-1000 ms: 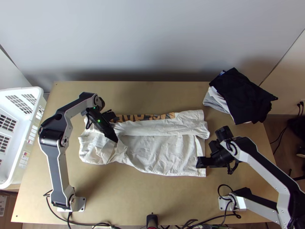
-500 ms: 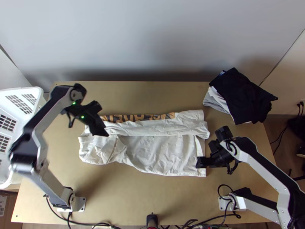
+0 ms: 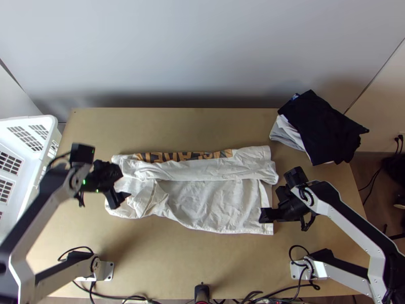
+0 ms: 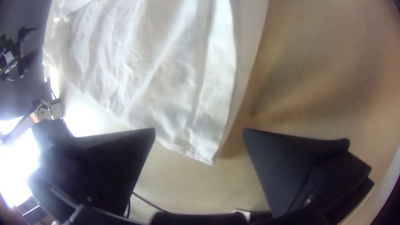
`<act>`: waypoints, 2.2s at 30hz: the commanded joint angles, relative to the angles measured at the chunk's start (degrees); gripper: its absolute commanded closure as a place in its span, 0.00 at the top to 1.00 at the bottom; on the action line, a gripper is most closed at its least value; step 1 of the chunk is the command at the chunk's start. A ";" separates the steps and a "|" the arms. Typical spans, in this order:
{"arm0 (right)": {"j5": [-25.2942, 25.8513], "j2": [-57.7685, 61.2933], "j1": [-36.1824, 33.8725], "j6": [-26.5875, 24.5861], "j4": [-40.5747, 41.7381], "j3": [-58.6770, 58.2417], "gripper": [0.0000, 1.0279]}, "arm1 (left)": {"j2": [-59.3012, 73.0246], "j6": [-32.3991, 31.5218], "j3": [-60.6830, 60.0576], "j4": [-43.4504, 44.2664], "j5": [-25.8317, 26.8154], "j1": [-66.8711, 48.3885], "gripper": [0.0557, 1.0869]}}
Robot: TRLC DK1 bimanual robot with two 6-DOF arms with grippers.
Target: Fold the t-shirt
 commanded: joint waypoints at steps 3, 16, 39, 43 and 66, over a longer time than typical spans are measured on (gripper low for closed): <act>0.14 -0.52 -0.15 0.08 0.01 0.09 0.95 | -13.43 -1.18 -15.93 15.32 -6.95 -0.73 0.95; 0.14 -0.69 -0.15 0.17 0.01 0.09 0.95 | -22.84 2.69 -15.85 12.16 -7.30 -0.73 0.95; 0.14 -1.13 -0.42 0.43 0.01 -0.17 0.95 | -23.54 5.50 -30.61 25.87 -10.64 -12.51 0.95; 0.14 -1.04 -0.51 0.52 0.01 -0.17 0.95 | -17.21 4.53 -30.52 34.39 -10.64 -11.89 0.95; 0.14 -0.96 -1.12 0.52 0.27 -0.61 0.95 | 9.16 -14.63 -8.11 19.80 -1.59 -3.63 0.95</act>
